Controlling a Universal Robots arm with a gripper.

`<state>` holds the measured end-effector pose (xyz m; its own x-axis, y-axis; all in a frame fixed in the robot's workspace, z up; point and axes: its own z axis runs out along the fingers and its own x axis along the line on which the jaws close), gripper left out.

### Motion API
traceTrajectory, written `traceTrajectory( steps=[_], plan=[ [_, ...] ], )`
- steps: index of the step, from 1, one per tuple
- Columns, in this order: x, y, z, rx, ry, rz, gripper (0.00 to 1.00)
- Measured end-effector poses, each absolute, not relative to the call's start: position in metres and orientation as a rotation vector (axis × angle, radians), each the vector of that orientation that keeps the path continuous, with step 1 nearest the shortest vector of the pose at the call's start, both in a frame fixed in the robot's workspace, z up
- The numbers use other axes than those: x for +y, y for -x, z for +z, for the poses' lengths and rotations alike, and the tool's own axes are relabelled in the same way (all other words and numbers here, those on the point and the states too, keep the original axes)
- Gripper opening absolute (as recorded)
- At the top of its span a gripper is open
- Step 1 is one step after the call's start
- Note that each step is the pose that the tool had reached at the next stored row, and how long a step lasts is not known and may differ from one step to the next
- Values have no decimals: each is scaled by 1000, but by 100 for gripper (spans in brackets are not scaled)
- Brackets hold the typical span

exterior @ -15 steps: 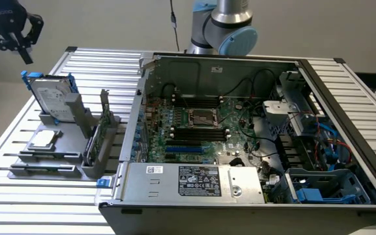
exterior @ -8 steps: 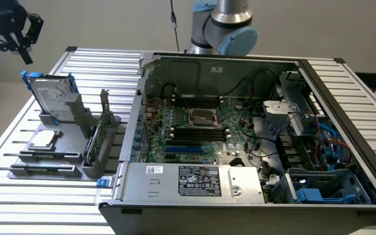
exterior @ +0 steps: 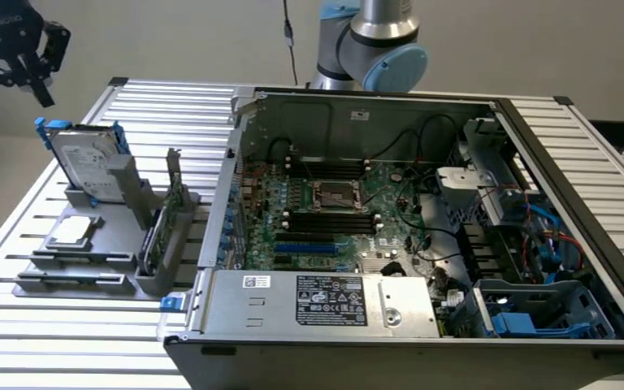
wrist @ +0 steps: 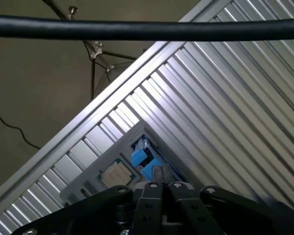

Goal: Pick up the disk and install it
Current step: 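Pick up the disk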

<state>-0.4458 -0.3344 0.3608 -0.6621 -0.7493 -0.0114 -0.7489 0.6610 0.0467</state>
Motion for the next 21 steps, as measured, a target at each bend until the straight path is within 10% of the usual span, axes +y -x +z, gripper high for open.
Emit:
traceTrajectory(
  steps=[21],
  plan=[
    [-334,446,359,-2552,-1800,-67,11]
  ],
)
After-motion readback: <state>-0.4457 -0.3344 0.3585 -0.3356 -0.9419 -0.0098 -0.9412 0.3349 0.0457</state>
